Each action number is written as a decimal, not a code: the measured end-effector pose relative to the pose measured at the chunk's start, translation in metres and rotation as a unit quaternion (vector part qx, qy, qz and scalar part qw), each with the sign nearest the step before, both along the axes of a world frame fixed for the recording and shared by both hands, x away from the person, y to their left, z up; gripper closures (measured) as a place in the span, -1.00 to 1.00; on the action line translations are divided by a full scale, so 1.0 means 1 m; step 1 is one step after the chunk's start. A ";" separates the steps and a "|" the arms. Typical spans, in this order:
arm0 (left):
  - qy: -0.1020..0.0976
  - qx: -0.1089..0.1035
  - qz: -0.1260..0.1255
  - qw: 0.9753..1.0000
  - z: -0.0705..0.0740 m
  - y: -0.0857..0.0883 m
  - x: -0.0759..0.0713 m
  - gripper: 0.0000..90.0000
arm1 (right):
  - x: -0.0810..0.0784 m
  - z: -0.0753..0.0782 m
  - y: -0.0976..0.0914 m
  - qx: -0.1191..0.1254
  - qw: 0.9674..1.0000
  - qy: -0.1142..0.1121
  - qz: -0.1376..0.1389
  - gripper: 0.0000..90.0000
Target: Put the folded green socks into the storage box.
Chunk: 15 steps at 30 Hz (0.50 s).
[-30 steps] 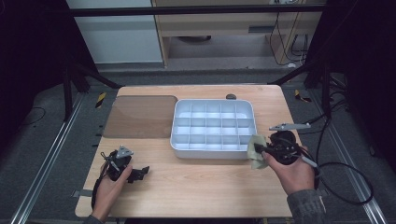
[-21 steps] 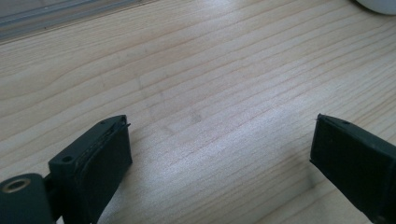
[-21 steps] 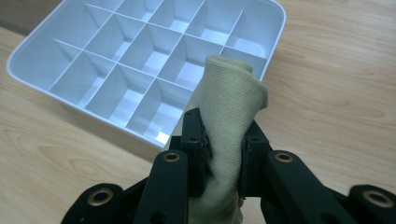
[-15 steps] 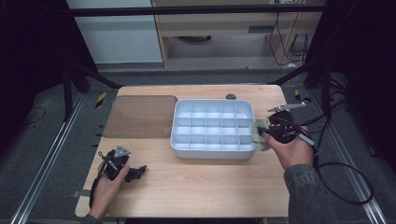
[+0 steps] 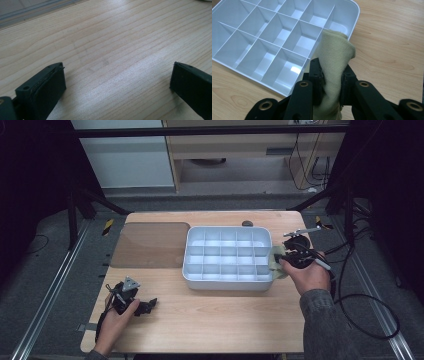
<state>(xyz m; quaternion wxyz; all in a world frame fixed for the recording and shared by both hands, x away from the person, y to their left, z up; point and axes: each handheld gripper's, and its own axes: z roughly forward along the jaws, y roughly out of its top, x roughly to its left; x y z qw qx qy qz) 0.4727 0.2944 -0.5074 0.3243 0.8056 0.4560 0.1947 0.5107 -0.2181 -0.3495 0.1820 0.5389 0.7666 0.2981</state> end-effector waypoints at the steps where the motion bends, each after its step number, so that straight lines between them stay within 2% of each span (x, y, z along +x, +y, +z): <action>1: 0.000 0.000 0.000 1.000 0.000 0.000 0.000 -1.00 | 0.001 -0.001 0.000 -0.001 1.000 0.000 -0.002 0.70; 15: -0.002 -0.001 0.001 1.000 -0.001 0.000 -0.001 -1.00 | 0.008 -0.005 0.005 -0.005 1.000 0.008 -0.005 0.70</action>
